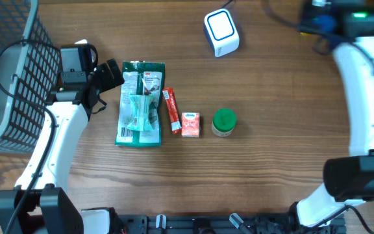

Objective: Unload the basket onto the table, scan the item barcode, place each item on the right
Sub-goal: 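Carry the Vim bottle right and set it down on the table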

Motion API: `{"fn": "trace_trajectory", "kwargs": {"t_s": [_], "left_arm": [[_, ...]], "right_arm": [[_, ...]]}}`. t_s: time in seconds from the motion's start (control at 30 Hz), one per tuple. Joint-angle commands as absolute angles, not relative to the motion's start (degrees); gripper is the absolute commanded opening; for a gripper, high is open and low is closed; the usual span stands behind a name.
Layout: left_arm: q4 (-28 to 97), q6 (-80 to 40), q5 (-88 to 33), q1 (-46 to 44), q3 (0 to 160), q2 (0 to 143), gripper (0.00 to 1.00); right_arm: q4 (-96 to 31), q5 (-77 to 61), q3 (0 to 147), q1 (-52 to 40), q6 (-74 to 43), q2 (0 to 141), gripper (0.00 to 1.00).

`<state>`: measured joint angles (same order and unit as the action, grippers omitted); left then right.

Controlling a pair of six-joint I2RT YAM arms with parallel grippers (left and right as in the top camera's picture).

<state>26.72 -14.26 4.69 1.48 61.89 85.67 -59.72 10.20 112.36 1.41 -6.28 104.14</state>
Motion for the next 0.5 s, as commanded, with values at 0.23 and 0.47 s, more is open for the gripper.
{"fn": "trace_trajectory", "kwargs": {"t_s": [0.23,0.47], "left_arm": [[26.6,-13.8,5.2,1.7,62.3,85.5,1.00],[26.6,-13.8,5.2,1.7,62.3,85.5,1.00]], "right_arm": [[-64.3,-3.4,98.1,17.5,-12.9,105.8,0.35],[-61.0,10.7,86.0,17.6,-25.9,105.8,0.30]]}}
